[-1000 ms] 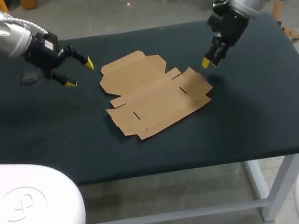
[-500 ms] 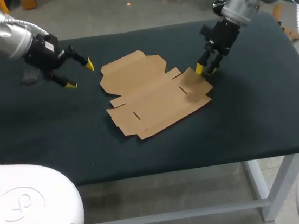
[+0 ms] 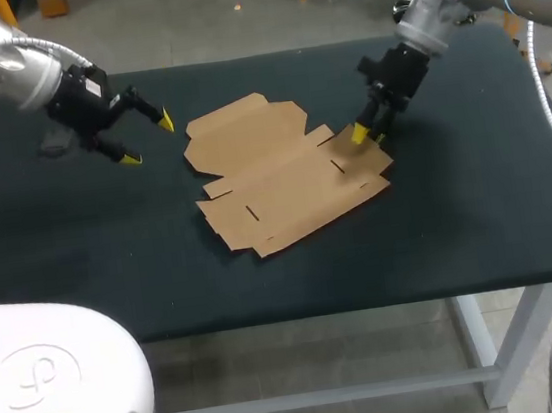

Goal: Assemble the packaging by folding the flat box into shape, placing the metal phone stand inside, and closing the box properly

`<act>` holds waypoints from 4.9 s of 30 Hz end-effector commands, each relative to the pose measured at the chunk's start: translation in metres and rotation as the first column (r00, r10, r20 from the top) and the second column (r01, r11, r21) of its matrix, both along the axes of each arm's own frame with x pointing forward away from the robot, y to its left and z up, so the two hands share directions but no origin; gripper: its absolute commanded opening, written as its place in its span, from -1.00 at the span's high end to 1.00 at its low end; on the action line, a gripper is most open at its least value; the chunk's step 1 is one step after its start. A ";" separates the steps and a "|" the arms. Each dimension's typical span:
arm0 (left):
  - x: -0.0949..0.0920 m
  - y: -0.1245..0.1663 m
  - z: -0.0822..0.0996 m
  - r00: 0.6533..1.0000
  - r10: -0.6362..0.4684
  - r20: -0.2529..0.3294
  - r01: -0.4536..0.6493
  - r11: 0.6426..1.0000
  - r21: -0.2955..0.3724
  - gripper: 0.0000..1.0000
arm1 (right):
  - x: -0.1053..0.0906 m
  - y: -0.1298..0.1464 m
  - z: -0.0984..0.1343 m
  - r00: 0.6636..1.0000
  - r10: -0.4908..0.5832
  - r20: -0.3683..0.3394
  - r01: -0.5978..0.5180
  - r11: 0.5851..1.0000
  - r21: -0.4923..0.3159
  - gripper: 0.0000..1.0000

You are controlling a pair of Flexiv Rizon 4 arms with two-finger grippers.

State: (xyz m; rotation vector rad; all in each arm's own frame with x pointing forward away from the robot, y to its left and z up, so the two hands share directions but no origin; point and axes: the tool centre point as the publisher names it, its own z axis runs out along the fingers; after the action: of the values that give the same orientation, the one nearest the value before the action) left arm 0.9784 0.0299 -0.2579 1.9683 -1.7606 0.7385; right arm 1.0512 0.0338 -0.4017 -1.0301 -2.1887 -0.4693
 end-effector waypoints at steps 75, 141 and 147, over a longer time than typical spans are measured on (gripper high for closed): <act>0.004 0.016 -0.021 1.000 -0.019 -0.022 0.018 0.999 -0.034 -1.00 | -0.037 0.007 0.004 0.970 -0.074 -0.230 0.063 0.996 -0.055 0.02; -0.013 0.018 -0.026 0.999 0.005 0.034 -0.007 0.999 0.044 -1.00 | -0.083 0.023 0.004 0.896 -0.422 -0.140 0.438 0.892 0.113 1.00; -0.011 0.019 -0.028 1.000 -0.003 0.028 0.002 0.999 0.047 -1.00 | -0.087 0.023 0.001 0.873 -0.466 -0.143 0.483 0.866 0.131 1.00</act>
State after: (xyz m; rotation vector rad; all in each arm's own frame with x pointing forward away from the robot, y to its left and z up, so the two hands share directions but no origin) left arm 0.9644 0.0487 -0.2860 1.9992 -1.8099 0.7447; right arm 0.9715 0.0576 -0.4002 -1.3006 -1.7832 -0.5333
